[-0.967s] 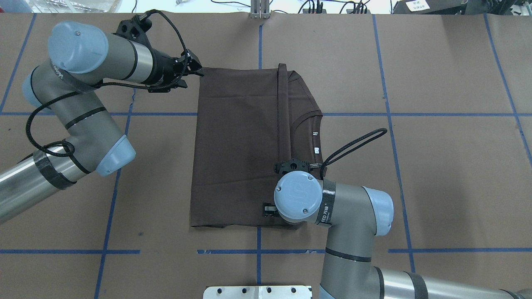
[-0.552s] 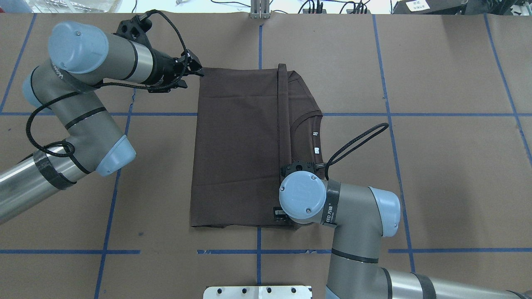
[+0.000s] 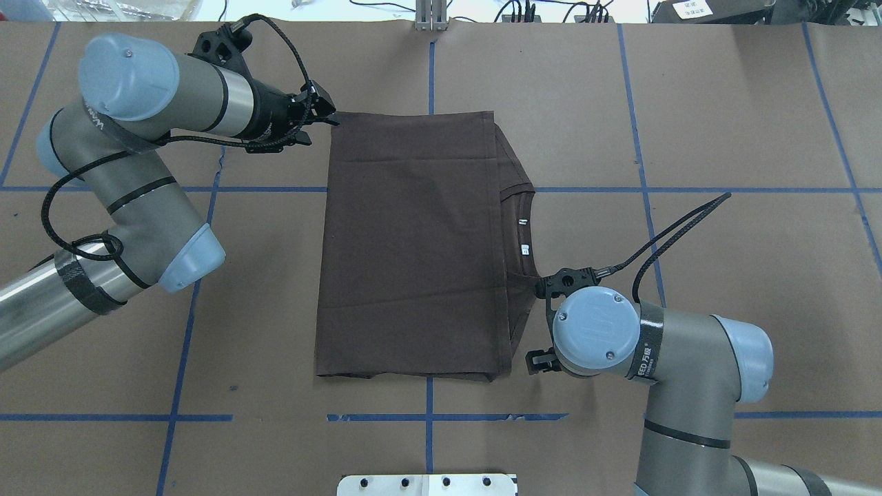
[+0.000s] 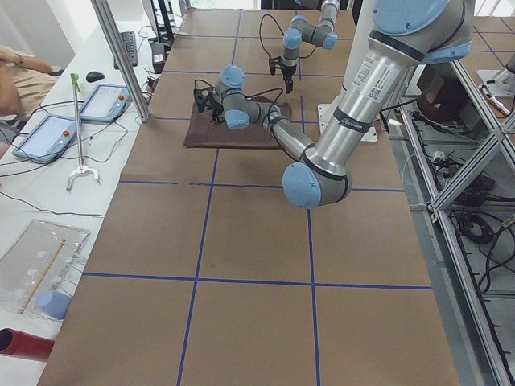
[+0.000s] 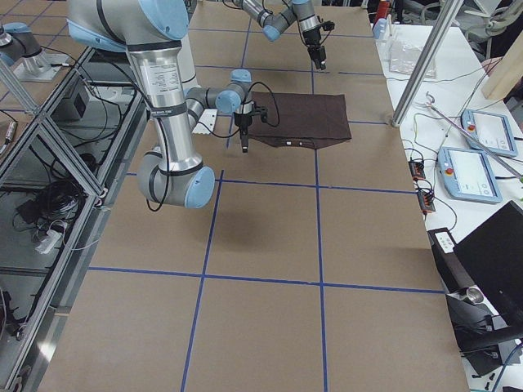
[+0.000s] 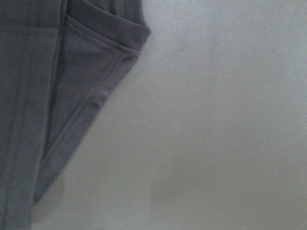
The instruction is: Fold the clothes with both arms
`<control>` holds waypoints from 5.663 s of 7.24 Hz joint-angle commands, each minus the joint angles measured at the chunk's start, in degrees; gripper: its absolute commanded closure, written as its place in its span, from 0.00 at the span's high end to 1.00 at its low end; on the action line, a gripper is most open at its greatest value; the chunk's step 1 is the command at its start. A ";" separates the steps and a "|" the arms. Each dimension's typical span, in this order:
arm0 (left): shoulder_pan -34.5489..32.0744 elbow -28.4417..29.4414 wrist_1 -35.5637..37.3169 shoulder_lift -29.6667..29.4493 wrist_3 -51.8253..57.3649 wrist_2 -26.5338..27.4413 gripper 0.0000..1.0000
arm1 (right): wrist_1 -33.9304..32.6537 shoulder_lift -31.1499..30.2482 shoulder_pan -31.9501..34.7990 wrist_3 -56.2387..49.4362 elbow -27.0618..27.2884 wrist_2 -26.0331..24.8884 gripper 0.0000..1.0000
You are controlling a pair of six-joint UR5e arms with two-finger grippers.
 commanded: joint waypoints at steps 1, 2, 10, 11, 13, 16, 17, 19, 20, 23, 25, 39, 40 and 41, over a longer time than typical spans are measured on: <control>0.02 -0.96 1.71 -0.06 -0.01 0.00 0.62 | 0.75 5.10 1.05 5.95 -1.41 -0.11 0.98; 0.02 -0.96 1.72 -0.06 -0.01 0.00 0.62 | 6.07 5.81 1.40 18.54 -2.55 -0.11 0.91; 0.02 -0.87 1.72 -0.06 -0.01 0.18 0.63 | 19.74 4.85 -0.08 49.51 -10.12 0.06 0.68; 0.02 -0.87 1.72 -0.06 -0.01 0.18 0.63 | 19.74 5.03 -0.17 49.51 -10.03 0.06 0.68; 0.02 -0.87 1.80 -0.06 -0.01 0.18 0.63 | 19.74 4.94 -0.35 49.60 -10.12 0.06 0.52; 0.02 -0.87 1.80 -0.06 -0.01 0.18 0.63 | 19.66 4.85 -0.53 49.60 -10.03 0.15 0.00; 0.02 -0.96 1.89 -0.15 -0.01 0.18 0.63 | 19.66 4.94 -0.53 49.51 -10.03 0.24 0.00; 0.02 -1.74 3.02 -0.15 -0.01 0.18 0.63 | 19.66 5.03 -0.53 49.51 -9.24 0.41 0.00; 0.02 -2.88 4.69 -0.23 -0.01 0.18 0.63 | 19.48 4.77 -0.53 49.51 -9.15 0.50 0.00; 0.02 -2.98 4.88 -0.15 -0.01 0.09 0.63 | 19.30 4.85 -0.53 49.42 -8.80 0.42 0.38; 0.02 -2.98 4.88 -0.15 -0.10 0.18 0.63 | 19.30 4.76 -0.61 49.25 -9.32 -0.02 0.83; 2.04 -5.27 4.97 1.00 -6.24 0.53 0.64 | 19.04 5.29 -0.44 48.98 -8.89 0.59 0.00; 3.87 -7.53 4.97 3.43 -8.86 2.09 0.65 | 18.78 4.77 -0.18 48.98 -6.27 1.46 0.00; 10.24 -13.82 5.23 8.33 -10.63 8.90 0.65 | 18.86 3.37 0.00 48.98 -3.90 2.77 0.00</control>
